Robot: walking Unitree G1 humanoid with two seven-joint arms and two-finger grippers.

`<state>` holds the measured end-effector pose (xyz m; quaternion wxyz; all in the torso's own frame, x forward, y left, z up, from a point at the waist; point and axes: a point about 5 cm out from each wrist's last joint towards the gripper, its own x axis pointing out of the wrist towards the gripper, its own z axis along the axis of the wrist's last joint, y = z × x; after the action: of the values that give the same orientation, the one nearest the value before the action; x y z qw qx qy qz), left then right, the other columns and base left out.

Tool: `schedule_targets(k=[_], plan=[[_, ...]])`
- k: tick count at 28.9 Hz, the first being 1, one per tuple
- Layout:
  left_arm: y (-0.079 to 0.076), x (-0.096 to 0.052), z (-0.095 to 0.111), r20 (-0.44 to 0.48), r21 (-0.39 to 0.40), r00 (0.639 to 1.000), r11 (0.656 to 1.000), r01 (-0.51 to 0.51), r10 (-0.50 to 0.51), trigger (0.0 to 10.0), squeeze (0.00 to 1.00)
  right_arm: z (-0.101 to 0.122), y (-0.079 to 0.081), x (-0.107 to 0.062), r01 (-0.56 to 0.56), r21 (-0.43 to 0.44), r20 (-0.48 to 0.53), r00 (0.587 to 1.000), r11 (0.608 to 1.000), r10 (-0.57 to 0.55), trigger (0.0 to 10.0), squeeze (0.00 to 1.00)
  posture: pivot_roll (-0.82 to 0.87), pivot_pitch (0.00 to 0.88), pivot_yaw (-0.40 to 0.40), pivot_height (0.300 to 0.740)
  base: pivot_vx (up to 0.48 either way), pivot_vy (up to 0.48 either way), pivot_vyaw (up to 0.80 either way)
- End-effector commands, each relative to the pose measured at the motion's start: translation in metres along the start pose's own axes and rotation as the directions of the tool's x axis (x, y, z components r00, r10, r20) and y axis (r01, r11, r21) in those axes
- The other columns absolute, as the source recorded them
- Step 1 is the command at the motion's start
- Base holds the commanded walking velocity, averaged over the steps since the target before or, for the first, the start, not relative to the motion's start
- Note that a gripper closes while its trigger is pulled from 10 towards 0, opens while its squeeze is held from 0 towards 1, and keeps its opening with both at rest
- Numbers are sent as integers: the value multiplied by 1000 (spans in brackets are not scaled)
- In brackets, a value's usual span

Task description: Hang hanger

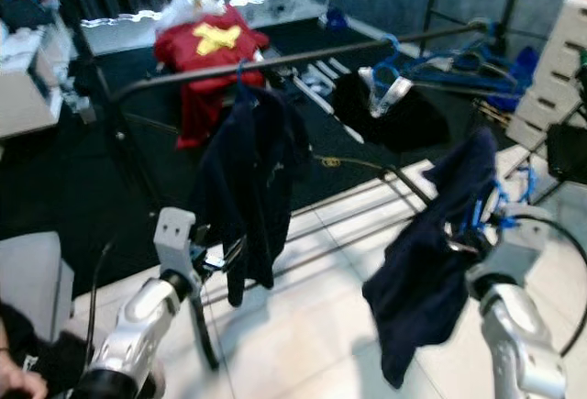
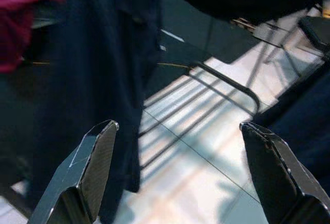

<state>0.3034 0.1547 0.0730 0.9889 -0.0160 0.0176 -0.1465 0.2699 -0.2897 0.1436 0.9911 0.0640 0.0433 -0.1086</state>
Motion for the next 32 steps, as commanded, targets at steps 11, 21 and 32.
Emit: schedule_targets(k=[11, 21, 32], plan=[[4, -7, -8, -31, 2, 999, 1000, -9, 9, 10000, 0, 36, 4, 6, -224, -2, -92, 970, 975, 223, 10000, 0, -104, 0, -1, 740, 431, 0, 0], [8, -10, -10, -49, -10, 998, 999, -41, 41, 10000, 0, 73, 11, 10, -371, 75, -72, 924, 926, 376, 10000, 0, -101, 0, 4, 740, 309, 0, 129], [11, -19, -16, -67, -2, 997, 999, -41, 41, 10000, 0, 65, 47, -7, -604, 238, -166, 747, 761, 644, 10000, 0, -103, 0, 5, 740, 0, 0, 288]])
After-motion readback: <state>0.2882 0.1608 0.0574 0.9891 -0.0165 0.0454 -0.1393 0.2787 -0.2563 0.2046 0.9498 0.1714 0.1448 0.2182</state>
